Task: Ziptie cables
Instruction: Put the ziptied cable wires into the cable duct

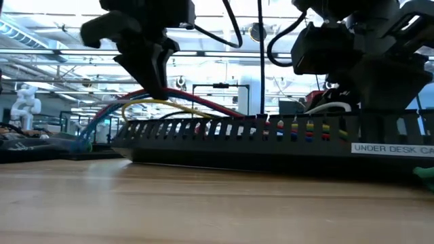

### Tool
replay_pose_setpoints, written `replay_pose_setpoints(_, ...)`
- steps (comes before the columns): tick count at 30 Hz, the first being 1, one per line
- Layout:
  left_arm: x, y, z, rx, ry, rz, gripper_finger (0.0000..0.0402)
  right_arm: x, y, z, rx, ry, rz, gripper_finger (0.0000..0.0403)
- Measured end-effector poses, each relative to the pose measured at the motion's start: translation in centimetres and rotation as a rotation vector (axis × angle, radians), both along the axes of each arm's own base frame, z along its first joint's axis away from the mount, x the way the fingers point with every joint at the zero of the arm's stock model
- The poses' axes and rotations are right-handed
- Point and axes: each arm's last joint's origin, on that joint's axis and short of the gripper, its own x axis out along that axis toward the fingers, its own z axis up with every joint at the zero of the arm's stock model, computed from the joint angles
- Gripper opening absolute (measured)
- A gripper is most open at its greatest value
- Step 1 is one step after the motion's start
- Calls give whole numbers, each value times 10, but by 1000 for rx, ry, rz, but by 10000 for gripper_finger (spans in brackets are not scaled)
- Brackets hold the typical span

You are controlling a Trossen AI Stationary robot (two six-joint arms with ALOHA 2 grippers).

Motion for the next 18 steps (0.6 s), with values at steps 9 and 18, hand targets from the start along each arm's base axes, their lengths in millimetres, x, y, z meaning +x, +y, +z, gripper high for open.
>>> replay_pose_setpoints(9,1,9,0,-23,37,-79,170,-1,6,0,-23,-15,11,167)
replay_pose_setpoints(18,-4,20,-17,-124,117,-134,180,-6,18,1,-22,-18,55,167)
